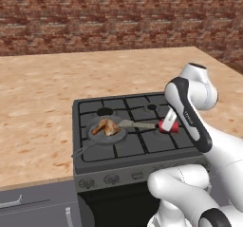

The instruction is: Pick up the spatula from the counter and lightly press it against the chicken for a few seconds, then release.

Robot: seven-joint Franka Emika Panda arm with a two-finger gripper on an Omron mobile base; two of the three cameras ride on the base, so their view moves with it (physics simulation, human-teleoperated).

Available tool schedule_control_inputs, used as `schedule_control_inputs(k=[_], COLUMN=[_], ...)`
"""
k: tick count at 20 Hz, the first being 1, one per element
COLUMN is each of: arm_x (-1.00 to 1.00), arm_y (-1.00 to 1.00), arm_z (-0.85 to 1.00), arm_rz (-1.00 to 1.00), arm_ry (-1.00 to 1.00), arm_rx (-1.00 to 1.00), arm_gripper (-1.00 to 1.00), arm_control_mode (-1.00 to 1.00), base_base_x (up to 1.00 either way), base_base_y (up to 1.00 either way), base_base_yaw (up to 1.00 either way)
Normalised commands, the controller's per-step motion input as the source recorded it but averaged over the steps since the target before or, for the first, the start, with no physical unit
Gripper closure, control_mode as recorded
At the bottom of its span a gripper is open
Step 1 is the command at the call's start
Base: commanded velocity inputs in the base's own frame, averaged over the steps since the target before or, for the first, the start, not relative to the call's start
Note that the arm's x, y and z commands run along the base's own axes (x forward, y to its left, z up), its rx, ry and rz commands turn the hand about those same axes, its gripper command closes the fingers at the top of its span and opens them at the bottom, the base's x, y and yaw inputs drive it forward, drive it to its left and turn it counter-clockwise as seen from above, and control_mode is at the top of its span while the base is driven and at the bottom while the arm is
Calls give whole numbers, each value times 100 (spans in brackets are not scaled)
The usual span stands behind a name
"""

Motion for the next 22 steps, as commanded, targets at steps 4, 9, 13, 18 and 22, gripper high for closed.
schedule_control_inputs(k=[4,9,13,18,22], arm_x=[5,12,15,18,18], arm_y=[6,6,3,0,0], arm_z=[0,-2,-9,-10,-15], arm_rz=[0,0,0,0,0], arm_ry=[0,0,0,0,0], arm_rx=[0,0,0,0,0], arm_gripper=[100,100,100,100,100], arm_control_mode=[-100,-100,-100,-100,-100], base_base_x=[0,0,0,0,0], base_base_y=[0,0,0,0,0], base_base_yaw=[0,0,0,0,0])
